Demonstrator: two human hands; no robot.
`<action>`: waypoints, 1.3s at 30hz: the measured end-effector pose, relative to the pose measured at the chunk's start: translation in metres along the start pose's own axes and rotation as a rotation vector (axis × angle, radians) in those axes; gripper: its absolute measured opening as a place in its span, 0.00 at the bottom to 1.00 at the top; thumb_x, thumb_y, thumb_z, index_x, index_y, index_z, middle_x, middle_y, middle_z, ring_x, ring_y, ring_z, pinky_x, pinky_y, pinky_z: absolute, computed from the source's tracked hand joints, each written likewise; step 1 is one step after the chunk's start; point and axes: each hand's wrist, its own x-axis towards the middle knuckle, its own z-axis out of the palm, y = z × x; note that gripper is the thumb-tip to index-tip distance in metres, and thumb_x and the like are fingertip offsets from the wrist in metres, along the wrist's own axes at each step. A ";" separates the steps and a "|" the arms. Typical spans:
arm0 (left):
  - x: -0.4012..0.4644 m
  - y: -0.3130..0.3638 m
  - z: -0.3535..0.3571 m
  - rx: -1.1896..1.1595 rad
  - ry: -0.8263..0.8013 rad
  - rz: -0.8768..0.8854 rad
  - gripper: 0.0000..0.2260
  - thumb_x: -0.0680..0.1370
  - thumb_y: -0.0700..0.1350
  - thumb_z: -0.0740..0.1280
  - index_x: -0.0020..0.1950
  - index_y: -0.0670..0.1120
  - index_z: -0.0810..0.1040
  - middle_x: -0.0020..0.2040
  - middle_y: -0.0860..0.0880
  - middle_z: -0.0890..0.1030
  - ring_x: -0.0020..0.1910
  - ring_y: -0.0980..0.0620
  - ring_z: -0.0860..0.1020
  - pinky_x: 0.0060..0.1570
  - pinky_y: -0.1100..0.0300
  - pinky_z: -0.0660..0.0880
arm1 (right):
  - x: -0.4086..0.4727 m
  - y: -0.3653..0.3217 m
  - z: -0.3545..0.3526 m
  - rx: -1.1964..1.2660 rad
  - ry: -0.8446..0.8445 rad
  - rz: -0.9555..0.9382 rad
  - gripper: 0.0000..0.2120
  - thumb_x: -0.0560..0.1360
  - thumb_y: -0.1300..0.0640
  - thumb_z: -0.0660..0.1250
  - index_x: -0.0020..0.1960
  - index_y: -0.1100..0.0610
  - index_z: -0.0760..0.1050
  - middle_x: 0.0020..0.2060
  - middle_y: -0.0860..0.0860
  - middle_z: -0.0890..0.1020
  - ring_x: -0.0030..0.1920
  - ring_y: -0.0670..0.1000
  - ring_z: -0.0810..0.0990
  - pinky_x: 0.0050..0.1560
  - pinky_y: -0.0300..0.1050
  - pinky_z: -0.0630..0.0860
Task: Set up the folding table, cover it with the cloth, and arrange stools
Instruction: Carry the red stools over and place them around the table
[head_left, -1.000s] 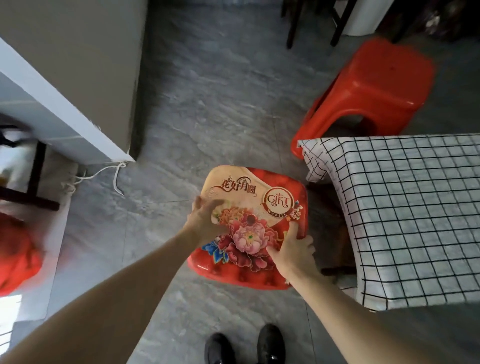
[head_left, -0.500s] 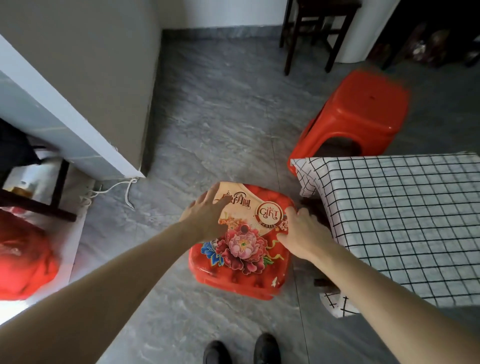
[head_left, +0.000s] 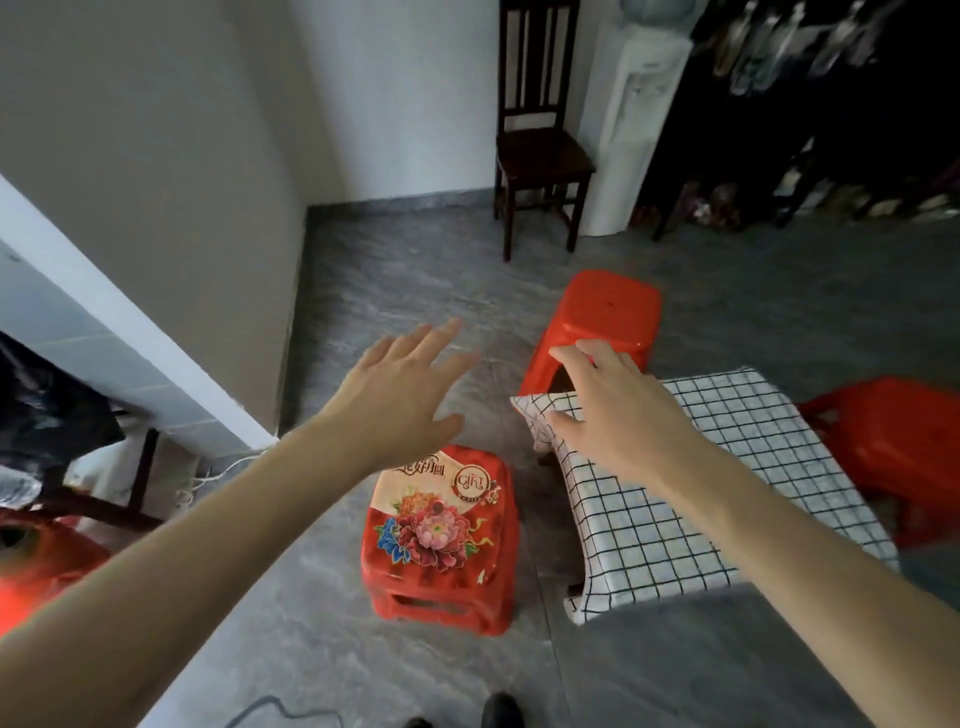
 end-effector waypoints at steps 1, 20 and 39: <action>-0.002 0.012 -0.014 -0.009 0.020 0.016 0.30 0.78 0.60 0.60 0.77 0.60 0.52 0.80 0.50 0.47 0.78 0.46 0.50 0.75 0.47 0.51 | -0.010 0.005 -0.019 0.007 0.034 0.015 0.32 0.75 0.44 0.66 0.74 0.50 0.60 0.71 0.52 0.65 0.66 0.56 0.69 0.57 0.54 0.74; -0.018 0.193 -0.086 -0.021 0.130 0.647 0.33 0.77 0.62 0.59 0.79 0.56 0.51 0.80 0.53 0.42 0.79 0.50 0.44 0.76 0.43 0.48 | -0.227 0.023 -0.092 0.032 0.153 0.646 0.36 0.76 0.45 0.66 0.78 0.50 0.53 0.79 0.55 0.53 0.77 0.57 0.56 0.71 0.58 0.62; -0.143 0.293 -0.041 0.002 -0.072 1.166 0.33 0.78 0.60 0.60 0.79 0.52 0.53 0.80 0.52 0.45 0.79 0.51 0.46 0.76 0.45 0.49 | -0.431 -0.079 -0.032 0.147 0.153 1.216 0.34 0.77 0.43 0.64 0.78 0.49 0.54 0.79 0.56 0.51 0.77 0.57 0.54 0.72 0.57 0.60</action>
